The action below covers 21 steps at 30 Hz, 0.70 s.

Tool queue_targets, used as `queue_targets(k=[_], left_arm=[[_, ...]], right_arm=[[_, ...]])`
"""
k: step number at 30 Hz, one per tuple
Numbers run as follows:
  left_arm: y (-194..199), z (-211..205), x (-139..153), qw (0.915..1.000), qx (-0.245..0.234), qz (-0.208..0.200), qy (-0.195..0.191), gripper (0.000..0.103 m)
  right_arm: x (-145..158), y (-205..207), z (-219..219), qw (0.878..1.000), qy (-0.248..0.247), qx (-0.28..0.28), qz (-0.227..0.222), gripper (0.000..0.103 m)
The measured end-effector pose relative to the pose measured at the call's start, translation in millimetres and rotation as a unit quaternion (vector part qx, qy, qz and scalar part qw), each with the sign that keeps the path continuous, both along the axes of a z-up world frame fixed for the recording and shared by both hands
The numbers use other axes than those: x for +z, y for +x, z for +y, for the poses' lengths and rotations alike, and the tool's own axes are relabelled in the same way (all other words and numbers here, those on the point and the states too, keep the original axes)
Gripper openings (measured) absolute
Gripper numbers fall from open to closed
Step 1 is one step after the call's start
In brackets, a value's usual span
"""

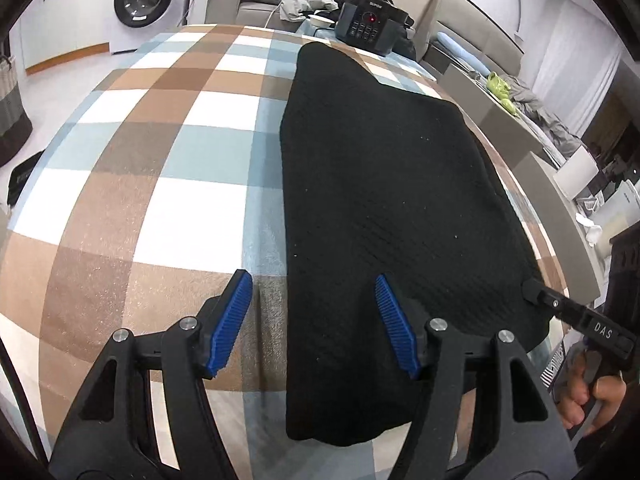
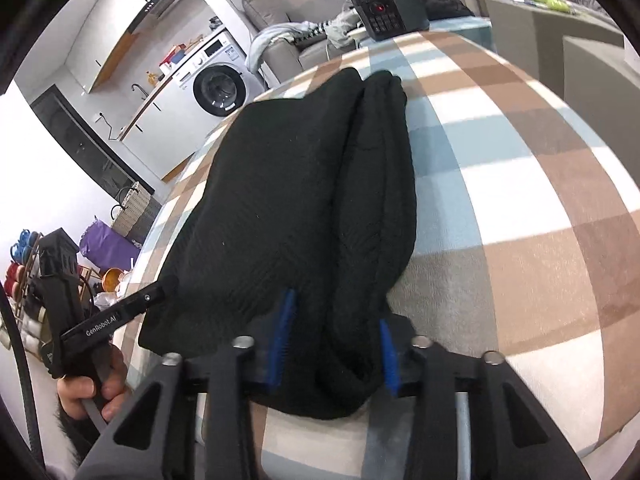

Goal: Fold small clothes

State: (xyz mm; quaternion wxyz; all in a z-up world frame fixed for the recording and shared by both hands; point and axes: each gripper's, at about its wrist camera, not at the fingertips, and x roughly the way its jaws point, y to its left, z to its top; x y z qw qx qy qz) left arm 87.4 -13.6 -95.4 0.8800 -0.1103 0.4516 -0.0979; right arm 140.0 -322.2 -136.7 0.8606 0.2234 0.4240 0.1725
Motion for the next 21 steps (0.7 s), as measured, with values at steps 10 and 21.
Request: queue_targets(k=[10,21], left_arm=[[26,-4,-1,0.9999,-0.008,-0.001,-0.014,0.029],[98,1,3,0.9999,0.017,-0.003,-0.001,0.029]], right_arm=[[0,29,5,1.0,-0.012,-0.006,-0.003,0.022],[8,100,17,0.999,-0.023,-0.042,0.001,0.022]])
